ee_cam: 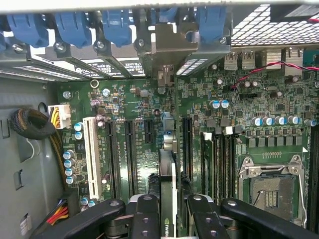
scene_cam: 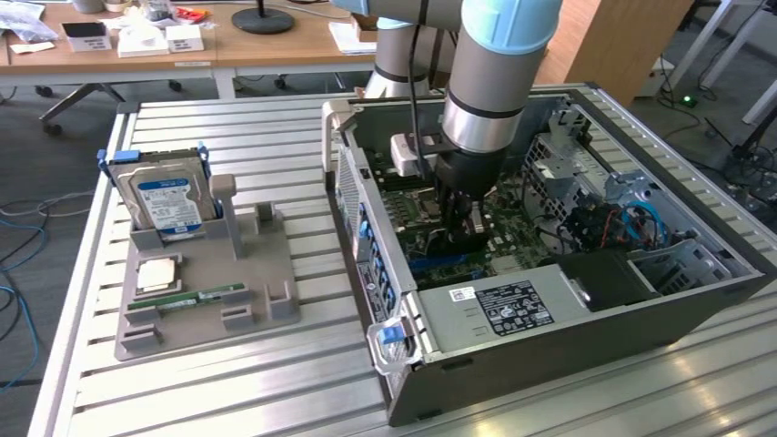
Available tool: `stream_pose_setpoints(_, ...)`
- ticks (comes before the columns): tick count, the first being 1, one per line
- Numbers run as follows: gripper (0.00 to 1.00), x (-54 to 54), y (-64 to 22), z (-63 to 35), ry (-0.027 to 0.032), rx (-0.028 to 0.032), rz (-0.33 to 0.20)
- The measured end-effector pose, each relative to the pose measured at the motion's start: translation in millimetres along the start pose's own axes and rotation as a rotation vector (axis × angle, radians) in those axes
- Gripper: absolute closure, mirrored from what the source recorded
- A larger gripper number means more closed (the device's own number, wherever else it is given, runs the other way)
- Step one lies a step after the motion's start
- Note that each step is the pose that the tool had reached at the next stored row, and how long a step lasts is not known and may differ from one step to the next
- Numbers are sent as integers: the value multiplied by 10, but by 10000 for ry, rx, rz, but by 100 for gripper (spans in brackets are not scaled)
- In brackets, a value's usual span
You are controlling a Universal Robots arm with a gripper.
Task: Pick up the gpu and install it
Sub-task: 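Insert the gpu into the slot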
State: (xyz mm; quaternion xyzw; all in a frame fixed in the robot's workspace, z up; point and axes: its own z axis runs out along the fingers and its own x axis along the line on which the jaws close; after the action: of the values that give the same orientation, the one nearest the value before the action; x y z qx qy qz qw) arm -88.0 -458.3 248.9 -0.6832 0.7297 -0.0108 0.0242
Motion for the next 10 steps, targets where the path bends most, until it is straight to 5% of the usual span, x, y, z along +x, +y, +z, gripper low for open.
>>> stream_pose_setpoints(10,74,2,24,19,0,-1,-1)
